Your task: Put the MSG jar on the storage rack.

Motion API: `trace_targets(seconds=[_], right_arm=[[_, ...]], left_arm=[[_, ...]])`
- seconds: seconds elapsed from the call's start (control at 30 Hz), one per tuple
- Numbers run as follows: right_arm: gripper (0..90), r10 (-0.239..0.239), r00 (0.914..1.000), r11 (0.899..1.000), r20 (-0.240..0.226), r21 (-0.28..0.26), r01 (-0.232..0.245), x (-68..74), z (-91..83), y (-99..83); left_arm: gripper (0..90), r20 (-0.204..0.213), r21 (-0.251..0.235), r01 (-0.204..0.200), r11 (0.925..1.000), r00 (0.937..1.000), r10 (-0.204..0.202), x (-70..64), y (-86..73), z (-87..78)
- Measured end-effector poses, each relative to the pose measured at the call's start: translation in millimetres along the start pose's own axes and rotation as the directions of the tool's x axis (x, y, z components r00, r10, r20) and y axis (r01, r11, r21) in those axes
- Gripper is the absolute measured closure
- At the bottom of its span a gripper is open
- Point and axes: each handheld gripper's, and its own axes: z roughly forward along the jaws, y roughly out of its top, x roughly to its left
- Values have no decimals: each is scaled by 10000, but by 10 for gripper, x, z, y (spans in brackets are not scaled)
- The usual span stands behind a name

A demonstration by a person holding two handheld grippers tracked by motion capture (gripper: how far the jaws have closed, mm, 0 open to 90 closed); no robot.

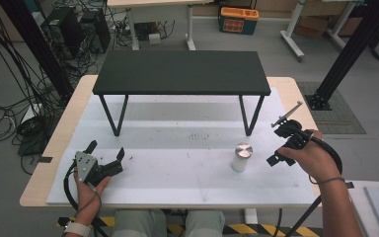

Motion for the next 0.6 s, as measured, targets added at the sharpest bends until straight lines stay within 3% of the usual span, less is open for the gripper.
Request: trace_targets(seconds=[0.6], right_arm=[[105,-142,9999,9999,-45,-14,142,-3,-25,79]], left_arm=[[14,5,11,10,10000,10000,-10,2,2,1]])
